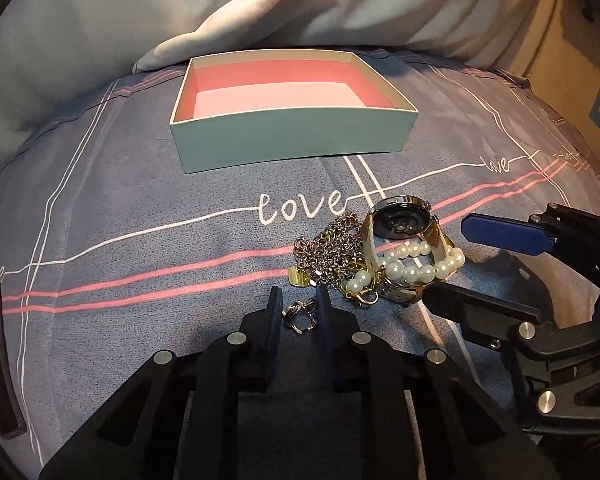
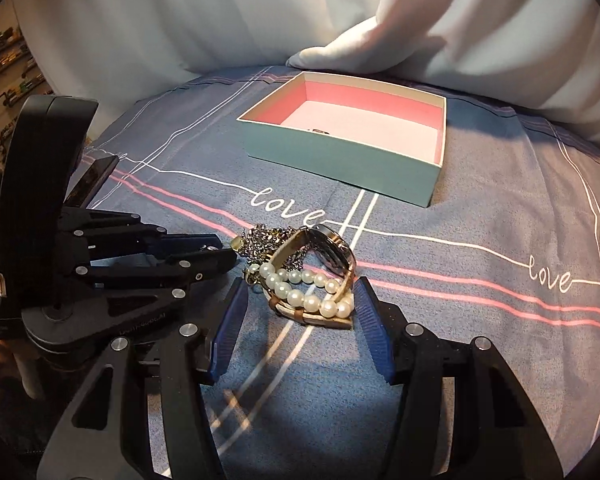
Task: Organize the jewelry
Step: 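Grasp a small silver charm with the left gripper while the right gripper grasps the pearl bracelet, then carry the pearl bracelet and silver charm into the box and release both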
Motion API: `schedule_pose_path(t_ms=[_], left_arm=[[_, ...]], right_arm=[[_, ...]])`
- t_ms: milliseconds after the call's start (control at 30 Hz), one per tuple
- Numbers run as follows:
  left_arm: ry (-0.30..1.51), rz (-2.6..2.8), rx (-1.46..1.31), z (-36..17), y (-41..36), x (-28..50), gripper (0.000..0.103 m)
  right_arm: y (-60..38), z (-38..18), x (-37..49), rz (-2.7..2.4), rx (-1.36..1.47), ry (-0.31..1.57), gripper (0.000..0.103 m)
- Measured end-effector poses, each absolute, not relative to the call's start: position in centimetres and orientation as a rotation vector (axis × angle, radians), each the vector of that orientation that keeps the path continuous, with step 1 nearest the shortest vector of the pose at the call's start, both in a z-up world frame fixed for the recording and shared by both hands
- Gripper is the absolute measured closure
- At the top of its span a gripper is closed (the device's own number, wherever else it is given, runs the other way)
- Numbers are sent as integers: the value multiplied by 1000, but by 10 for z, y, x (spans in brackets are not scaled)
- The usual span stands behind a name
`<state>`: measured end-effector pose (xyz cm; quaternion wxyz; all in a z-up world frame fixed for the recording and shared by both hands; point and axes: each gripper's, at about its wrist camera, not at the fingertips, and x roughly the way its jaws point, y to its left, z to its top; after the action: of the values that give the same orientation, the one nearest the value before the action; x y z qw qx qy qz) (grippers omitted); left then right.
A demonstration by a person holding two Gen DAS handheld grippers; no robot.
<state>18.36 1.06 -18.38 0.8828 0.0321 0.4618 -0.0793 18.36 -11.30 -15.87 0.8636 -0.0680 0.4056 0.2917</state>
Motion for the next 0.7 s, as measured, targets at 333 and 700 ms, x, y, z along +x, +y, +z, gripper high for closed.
schedule_pose_path(t_ms=[333, 700], left_arm=[[972, -149, 13, -180, 27, 185, 86], [975, -144, -1, -179, 29, 189, 86]], right_arm=[[-101, -166, 186, 656, -218, 903, 93], [-131, -112, 200, 641, -49, 777, 93]])
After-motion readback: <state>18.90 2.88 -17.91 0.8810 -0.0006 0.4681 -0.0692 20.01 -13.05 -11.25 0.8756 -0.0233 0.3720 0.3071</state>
